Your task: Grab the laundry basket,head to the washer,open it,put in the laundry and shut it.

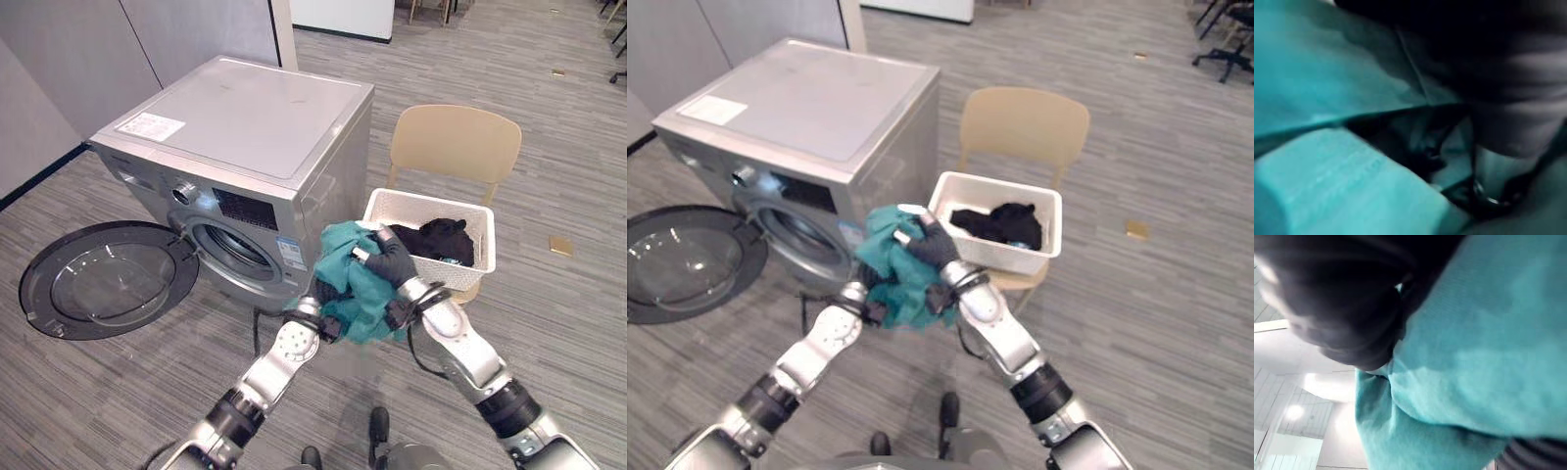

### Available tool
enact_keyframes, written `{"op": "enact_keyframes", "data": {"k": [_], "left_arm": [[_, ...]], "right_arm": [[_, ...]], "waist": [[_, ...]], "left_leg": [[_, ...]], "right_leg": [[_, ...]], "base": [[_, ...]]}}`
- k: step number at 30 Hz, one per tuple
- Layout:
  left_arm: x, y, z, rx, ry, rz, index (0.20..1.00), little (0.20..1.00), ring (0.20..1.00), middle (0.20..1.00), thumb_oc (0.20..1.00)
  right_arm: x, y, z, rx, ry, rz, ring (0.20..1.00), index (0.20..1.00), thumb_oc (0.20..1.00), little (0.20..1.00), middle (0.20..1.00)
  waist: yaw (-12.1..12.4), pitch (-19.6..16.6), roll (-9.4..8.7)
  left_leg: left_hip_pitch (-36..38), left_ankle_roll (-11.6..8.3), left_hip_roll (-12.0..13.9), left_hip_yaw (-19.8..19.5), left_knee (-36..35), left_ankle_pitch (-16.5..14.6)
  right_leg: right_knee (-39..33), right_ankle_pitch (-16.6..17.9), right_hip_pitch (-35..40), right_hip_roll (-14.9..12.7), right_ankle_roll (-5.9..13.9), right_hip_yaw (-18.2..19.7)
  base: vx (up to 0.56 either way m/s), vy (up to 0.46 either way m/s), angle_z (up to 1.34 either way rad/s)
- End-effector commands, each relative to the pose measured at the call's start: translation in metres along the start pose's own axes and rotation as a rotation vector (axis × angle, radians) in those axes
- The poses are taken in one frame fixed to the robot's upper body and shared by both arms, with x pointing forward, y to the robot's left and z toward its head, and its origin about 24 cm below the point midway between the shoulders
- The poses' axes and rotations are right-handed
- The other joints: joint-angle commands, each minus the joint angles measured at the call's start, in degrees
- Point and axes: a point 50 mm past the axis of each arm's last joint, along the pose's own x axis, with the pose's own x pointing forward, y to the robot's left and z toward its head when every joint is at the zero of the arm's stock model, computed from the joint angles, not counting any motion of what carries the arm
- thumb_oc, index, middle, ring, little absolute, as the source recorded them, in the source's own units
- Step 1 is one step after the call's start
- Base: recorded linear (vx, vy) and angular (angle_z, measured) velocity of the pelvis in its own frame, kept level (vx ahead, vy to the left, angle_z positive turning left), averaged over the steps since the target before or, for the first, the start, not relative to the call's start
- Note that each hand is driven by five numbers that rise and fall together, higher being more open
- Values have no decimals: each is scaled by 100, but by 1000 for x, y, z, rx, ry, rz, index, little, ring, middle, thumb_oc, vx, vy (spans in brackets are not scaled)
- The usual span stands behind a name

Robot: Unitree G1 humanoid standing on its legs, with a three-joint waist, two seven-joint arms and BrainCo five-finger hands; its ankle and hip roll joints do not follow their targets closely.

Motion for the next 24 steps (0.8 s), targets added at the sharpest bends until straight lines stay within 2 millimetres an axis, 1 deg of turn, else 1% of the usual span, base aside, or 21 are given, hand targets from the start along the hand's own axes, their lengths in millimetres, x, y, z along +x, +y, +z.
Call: {"op": "enact_keyframes", "data": {"k": [1,2,3,4,7,8,9,10,11,12,14,17,18,19,20,21,24], "left_arm": [[17,-11,6,-23,-27,-6,200,200,200,200,200],[17,-11,6,-24,-27,-6,200,200,200,200,200],[15,-12,2,-23,-12,-7,200,200,200,200,200],[12,-11,-3,-21,8,-6,200,200,200,200,200],[4,-5,-14,-18,51,17,200,200,200,200,200],[4,-5,-14,-19,52,17,200,200,200,200,200],[-4,1,-24,-30,90,41,200,200,200,200,200],[-15,11,-34,-50,130,84,200,200,200,200,200],[-26,23,-40,-57,154,123,200,200,200,200,200],[-26,23,-40,-58,155,123,200,200,200,200,200],[-37,34,-45,-45,170,157,200,200,200,200,200],[-58,50,-55,-26,213,214,200,200,200,200,200],[-58,50,-55,-26,213,214,200,200,200,200,200],[-73,61,-64,-17,257,251,200,200,200,200,200],[-83,67,-71,-12,291,268,200,200,200,200,200],[-94,72,-82,-14,348,293,200,200,200,200,200],[-124,81,-106,-22,489,346,200,200,200,200,200]], "right_arm": [[8,13,16,109,-101,53,423,423,423,423,423],[8,13,16,109,-101,53,551,551,551,551,551],[5,14,14,111,-92,62,906,906,906,906,906],[3,14,12,111,-77,72,1000,1000,1000,1000,1000],[-1,12,7,93,-49,77,1000,1000,1000,1000,1000],[-1,12,7,94,-49,77,1000,1000,1000,1000,1000],[-3,8,4,78,-33,65,1000,1000,1000,1000,1000],[-6,-1,3,34,-22,38,1000,1000,1000,1000,1000],[-12,-15,4,-66,-10,3,1000,1000,1000,1000,1000],[-12,-15,4,-67,-9,3,1000,1000,1000,1000,1000],[-22,-32,5,-221,8,-39,1000,1000,1000,1000,1000],[-49,-60,3,-377,74,-131,1000,1000,1000,1000,1000],[-49,-60,3,-377,75,-131,1000,1000,1000,1000,1000],[-70,-78,0,-448,136,-191,1000,1000,1000,1000,1000],[-85,-87,-4,-477,190,-219,1000,1000,1000,1000,1000],[-102,-96,-12,-496,261,-256,1000,1000,1000,1000,1000],[-141,-112,-31,-562,445,-305,1000,1000,1000,1000,1000]], "waist": [[-55,-258,-251],[-56,-257,-250],[-53,-253,-258],[-44,-257,-274],[-24,-265,-305],[-25,-266,-306],[-15,-275,-318],[1,-289,-325],[11,-308,-329],[10,-311,-328],[19,-324,-326],[2,-360,-304],[2,-362,-304],[-20,-373,-295],[-28,-386,-289],[-47,-377,-283],[-71,-363,-246]], "left_leg": [[-304,-150,2,15,-33,103],[-302,-150,1,14,-33,102],[-294,-154,7,17,-33,105],[-288,-159,14,18,-33,111],[-276,-175,26,35,-33,130],[-275,-175,26,35,-33,130],[-274,-185,31,42,-33,142],[-282,-194,27,41,-33,157],[-295,-201,24,37,-33,171],[-294,-201,24,36,-33,170],[-297,-202,16,20,-33,173],[-286,-197,4,0,-33,161],[-286,-197,4,0,-33,161],[-273,-200,-4,-8,-33,151],[-269,-202,-9,-15,-33,148],[-265,-204,-11,-14,-33,154],[-245,-206,-16,-33,-33,145]], "right_leg": [[92,-1025,849,-311,489,12],[92,-1026,852,-311,489,11],[84,-1023,869,-317,494,14],[74,-1019,882,-318,497,16],[29,-1005,912,-320,497,27],[27,-1003,914,-319,497,28],[7,-993,922,-315,495,34],[-21,-978,931,-309,498,30],[-53,-969,950,-306,501,18],[-55,-969,952,-306,501,17],[-71,-965,974,-306,513,5],[-87,-959,1004,-311,535,-10],[-88,-959,1004,-311,535,-10],[-97,-961,1024,-313,545,-8],[-103,-962,1037,-314,552,-4],[-99,-965,1040,-315,556,-4],[-76,-1001,1040,-311,552,1]], "base": [[10,9,4],[20,1,7],[0,0,0],[33,-17,2],[0,0,0],[0,0,0],[0,0,0],[31,-22,0],[0,0,0],[0,0,0],[12,-5,4],[21,-3,4],[30,-3,4],[0,0,0],[34,-14,-2],[17,-11,-4],[0,0,0]]}}
